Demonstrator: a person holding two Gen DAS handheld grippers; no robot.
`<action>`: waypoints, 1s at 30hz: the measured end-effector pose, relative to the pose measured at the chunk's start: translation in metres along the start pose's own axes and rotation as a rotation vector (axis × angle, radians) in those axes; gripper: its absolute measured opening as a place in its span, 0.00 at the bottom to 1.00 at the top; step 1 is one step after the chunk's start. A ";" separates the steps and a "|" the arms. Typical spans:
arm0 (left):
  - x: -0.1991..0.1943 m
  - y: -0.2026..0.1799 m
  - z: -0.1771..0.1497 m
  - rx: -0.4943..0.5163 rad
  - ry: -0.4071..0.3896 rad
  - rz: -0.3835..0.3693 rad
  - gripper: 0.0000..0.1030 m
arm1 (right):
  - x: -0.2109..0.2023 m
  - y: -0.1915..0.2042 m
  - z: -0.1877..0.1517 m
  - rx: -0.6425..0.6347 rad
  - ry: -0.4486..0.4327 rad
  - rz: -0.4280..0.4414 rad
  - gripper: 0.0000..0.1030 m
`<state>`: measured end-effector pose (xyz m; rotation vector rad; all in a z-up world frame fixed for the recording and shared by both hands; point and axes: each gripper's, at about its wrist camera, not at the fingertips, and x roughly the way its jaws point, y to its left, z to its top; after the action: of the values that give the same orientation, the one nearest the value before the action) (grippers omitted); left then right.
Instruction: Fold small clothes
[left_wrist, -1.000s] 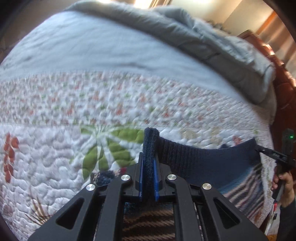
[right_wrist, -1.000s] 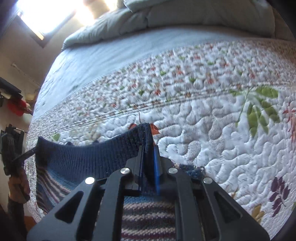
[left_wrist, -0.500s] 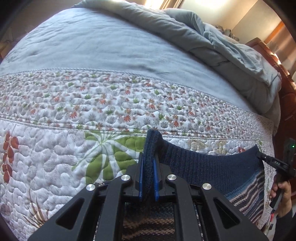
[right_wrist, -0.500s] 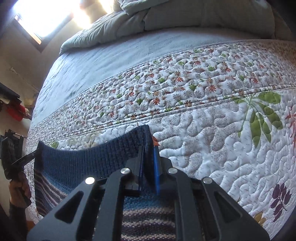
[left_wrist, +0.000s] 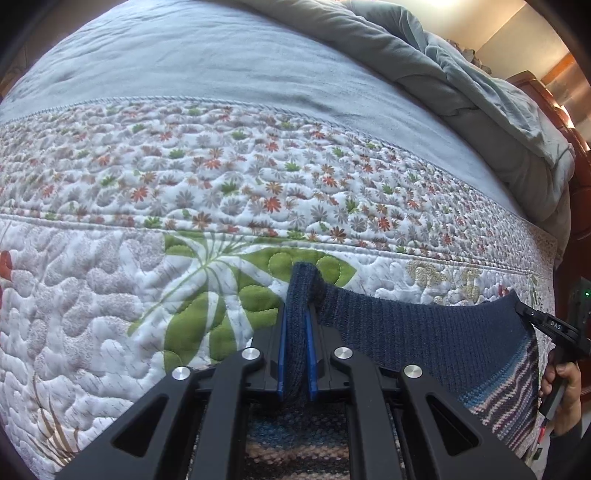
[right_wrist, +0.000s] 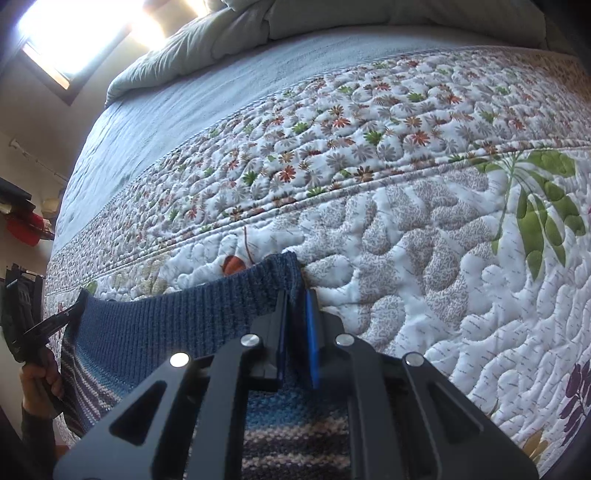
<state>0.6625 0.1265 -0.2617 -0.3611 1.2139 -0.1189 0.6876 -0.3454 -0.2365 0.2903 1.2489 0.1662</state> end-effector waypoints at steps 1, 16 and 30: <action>0.001 0.001 -0.001 0.000 0.002 0.002 0.09 | 0.002 -0.001 -0.001 0.004 0.002 -0.002 0.09; -0.086 -0.016 -0.095 0.127 -0.128 -0.181 0.43 | -0.061 -0.002 -0.089 -0.096 -0.121 0.019 0.32; -0.105 0.013 -0.130 0.045 -0.110 -0.241 0.31 | -0.106 -0.021 -0.120 -0.008 -0.138 0.181 0.23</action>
<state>0.5031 0.1411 -0.2110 -0.4679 1.0540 -0.3294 0.5398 -0.3805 -0.1810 0.4015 1.0842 0.3018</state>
